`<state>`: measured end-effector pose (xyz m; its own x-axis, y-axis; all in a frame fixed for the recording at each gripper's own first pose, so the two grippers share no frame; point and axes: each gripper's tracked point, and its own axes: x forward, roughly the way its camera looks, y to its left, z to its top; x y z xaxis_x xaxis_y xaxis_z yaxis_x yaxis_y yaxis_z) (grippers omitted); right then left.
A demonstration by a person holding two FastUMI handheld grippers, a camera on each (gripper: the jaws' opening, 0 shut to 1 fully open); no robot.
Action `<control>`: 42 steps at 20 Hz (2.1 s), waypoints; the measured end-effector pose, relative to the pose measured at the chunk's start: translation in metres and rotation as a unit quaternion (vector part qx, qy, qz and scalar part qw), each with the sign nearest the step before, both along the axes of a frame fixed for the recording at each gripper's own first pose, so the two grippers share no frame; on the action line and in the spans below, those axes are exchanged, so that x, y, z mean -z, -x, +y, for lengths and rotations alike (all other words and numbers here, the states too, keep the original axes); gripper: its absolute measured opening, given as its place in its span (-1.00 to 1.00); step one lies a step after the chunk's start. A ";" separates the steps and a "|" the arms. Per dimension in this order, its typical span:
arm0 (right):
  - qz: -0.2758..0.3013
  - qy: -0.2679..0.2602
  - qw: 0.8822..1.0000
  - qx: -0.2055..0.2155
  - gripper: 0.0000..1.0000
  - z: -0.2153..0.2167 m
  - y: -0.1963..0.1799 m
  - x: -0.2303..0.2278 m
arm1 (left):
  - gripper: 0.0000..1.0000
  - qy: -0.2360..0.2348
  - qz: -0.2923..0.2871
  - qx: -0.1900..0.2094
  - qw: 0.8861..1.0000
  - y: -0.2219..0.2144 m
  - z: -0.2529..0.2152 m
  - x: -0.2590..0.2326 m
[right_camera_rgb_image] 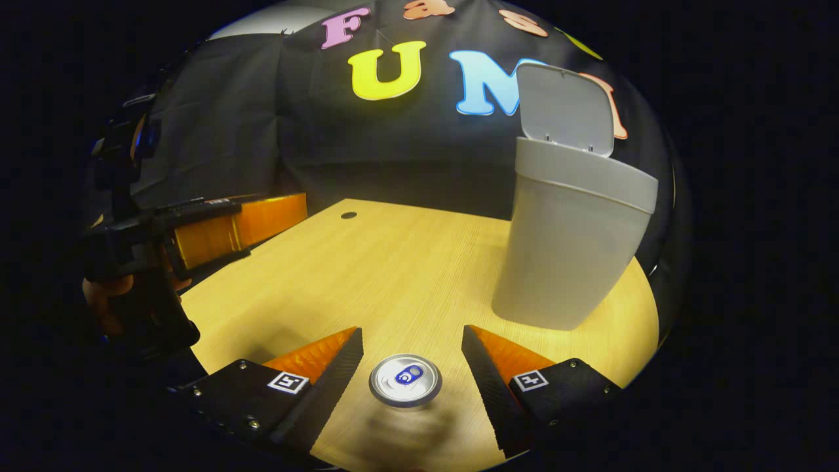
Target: Press the lid of the desktop garbage bin to open it, pick up the crumpled paper on the desktop and throw it into the bin, then pick up the pop can on the desktop and drop it into the bin, and finally close the garbage bin lid.
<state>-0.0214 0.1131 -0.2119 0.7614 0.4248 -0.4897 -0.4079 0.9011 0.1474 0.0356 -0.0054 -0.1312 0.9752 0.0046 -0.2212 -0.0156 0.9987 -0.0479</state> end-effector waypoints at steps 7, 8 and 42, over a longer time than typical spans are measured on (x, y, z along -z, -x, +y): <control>0.055 0.039 0.998 -0.008 0.95 0.000 -0.001 0.042 | 0.87 -0.011 0.001 -0.004 1.000 0.005 0.011 0.002; 0.058 0.041 0.997 -0.009 0.96 0.000 0.000 0.044 | 0.87 -0.013 0.001 -0.003 1.000 0.006 0.010 0.002; -0.220 -0.090 0.965 0.114 0.68 -0.103 -0.082 -0.202 | 0.88 -0.023 0.002 0.032 0.999 -0.013 -0.029 -0.006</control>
